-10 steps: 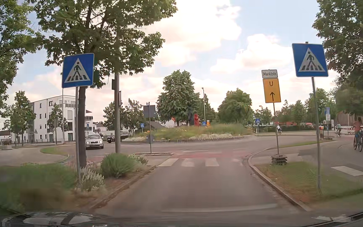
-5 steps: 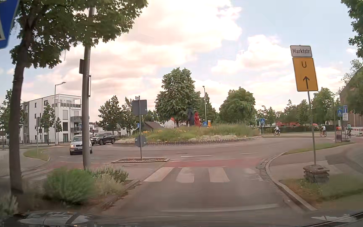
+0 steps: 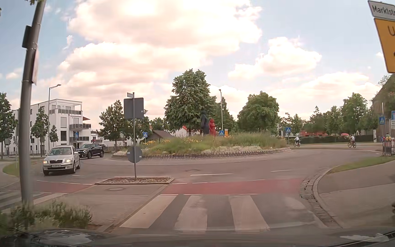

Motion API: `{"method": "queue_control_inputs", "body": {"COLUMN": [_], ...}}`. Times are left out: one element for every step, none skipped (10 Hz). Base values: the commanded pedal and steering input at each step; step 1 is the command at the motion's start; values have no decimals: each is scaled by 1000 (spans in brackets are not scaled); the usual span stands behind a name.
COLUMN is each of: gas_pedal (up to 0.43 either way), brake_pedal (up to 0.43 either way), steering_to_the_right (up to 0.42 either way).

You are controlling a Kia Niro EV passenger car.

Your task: Follow the waypoints while adhering to traffic rules and regulations

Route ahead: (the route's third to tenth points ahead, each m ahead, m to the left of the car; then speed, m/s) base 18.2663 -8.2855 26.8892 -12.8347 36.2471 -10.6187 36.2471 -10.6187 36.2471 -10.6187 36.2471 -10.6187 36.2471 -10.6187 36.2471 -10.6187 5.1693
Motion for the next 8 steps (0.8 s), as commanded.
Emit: {"method": "queue_control_inputs", "body": {"gas_pedal": [0,0,0,0,0,0,0,0], "brake_pedal": [146,159,177,189,189,189,189,195], "steering_to_the_right": [27,39,56,73,85,95,104,111]}}
